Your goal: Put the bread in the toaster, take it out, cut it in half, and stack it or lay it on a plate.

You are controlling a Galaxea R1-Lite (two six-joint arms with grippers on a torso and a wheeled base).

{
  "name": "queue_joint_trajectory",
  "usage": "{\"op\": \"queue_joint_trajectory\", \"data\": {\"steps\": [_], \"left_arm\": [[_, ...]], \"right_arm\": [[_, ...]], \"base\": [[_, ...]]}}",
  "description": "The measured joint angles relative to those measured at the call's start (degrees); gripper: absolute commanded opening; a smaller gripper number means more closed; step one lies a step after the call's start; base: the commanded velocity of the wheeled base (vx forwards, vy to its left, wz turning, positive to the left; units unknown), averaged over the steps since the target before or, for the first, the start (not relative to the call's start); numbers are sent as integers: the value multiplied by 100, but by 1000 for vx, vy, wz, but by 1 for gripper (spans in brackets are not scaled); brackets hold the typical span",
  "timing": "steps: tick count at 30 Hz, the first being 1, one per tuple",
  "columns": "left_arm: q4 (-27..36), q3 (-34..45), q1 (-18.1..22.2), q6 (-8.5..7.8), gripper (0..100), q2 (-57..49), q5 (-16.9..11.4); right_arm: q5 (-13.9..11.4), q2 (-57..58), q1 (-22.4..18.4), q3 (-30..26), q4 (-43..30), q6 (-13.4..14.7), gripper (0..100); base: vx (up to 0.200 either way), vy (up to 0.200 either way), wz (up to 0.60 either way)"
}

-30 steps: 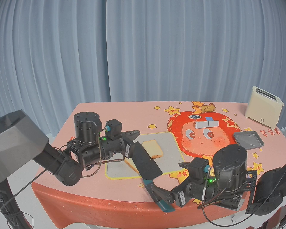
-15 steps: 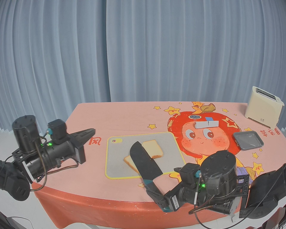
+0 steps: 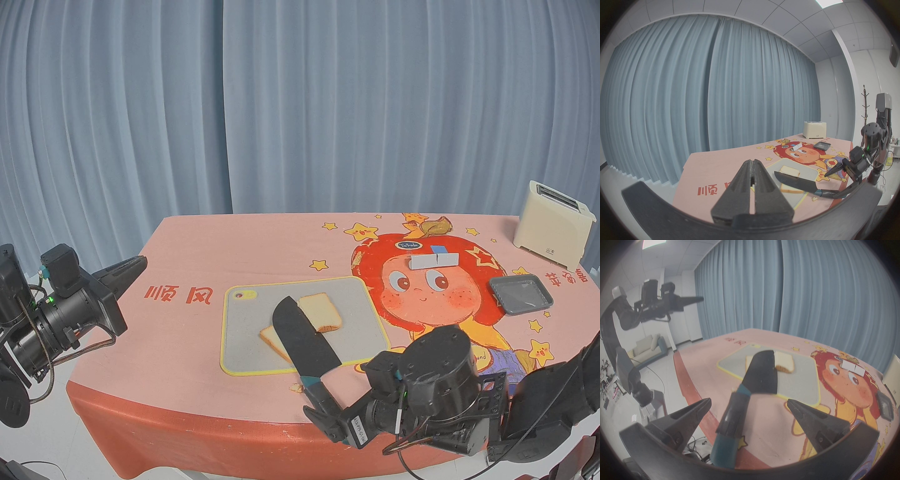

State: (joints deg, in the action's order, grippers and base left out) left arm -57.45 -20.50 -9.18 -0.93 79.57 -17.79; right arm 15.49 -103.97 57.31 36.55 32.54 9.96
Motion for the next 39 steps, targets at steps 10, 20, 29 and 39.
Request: {"op": "queue_joint_trajectory", "data": {"steps": [10, 20, 29, 39], "left_arm": [[-10, 26, 63, -16, 0, -60, -11], [-10, 22, 65, -13, 0, -55, -16], [-7, 22, 65, -7, 0, -49, -13], [-13, -22, 6, 15, 0, -46, -20]], "right_arm": [[300, -388, 99, 330, -88, 2, 100], [313, -628, 137, 435, -66, 16, 0], [324, -700, 171, 407, -68, 189, 0], [322, -405, 110, 418, -63, 189, 0]], "base": [[0, 0, 0], [0, 0, 0], [0, 0, 0], [0, 0, 0]]}}
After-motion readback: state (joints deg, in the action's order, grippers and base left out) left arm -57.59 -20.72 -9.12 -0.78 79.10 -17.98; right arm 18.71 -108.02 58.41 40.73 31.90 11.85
